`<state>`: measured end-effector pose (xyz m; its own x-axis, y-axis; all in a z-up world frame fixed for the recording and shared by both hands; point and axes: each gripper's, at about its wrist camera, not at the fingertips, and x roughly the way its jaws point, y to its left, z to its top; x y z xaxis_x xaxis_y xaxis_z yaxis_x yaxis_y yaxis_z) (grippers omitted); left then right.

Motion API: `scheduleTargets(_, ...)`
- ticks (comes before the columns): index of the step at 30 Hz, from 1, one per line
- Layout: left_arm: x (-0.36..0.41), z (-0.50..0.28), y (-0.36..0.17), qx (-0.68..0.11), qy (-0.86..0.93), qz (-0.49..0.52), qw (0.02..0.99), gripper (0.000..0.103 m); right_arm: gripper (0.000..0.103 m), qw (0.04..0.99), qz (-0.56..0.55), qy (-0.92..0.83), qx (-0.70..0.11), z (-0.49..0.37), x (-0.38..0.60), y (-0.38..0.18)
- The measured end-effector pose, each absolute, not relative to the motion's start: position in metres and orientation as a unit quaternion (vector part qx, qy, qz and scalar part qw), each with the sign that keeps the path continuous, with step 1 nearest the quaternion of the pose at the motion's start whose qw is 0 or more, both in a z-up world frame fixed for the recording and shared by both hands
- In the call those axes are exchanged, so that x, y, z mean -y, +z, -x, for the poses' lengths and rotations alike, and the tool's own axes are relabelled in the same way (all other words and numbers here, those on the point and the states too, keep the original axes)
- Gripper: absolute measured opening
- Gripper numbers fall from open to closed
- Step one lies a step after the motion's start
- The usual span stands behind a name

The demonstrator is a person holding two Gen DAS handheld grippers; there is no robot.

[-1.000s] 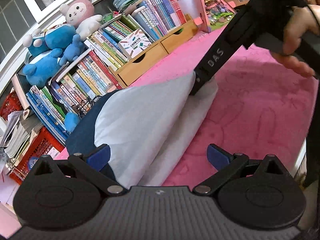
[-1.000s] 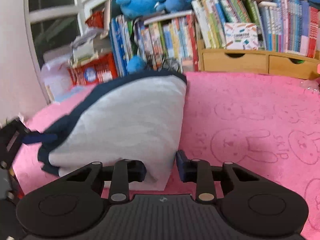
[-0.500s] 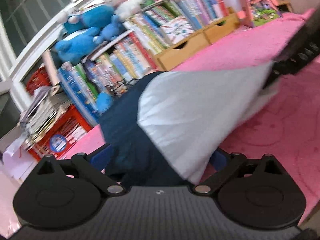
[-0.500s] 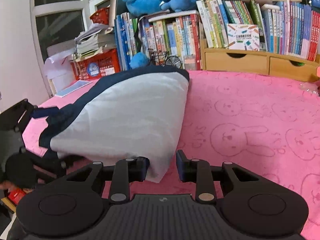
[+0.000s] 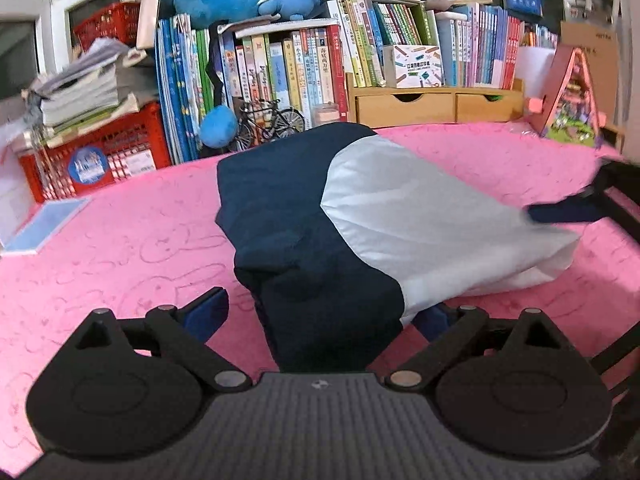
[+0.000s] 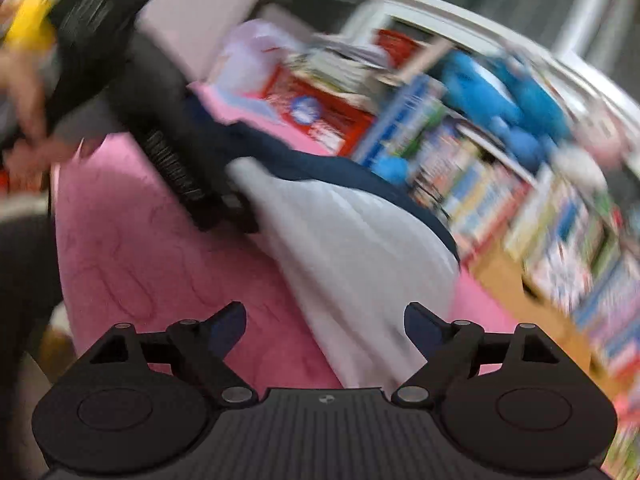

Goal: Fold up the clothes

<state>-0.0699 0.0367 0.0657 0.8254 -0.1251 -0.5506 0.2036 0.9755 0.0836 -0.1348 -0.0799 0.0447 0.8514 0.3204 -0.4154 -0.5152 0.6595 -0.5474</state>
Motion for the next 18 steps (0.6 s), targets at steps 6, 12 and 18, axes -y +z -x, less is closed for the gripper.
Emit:
scheduleTargets(6,-0.063,0.069,0.080,-0.311,-0.146,-0.011,0.939,0.097,0.037,0.883,0.392,0.236,-0.108,0.115,0.043,0.042)
scheduleTargets(12,-0.131,0.057,0.086,-0.343,-0.218,0.196,0.892,0.102,0.019,0.909,0.345,0.217,-0.089,0.106,0.051,0.056)
scheduleTargets(18,-0.180,0.007,0.055,-0.386,-0.237,0.401,0.796,0.103,0.015,0.914,0.340,0.211,-0.069,0.111,0.059,0.065)
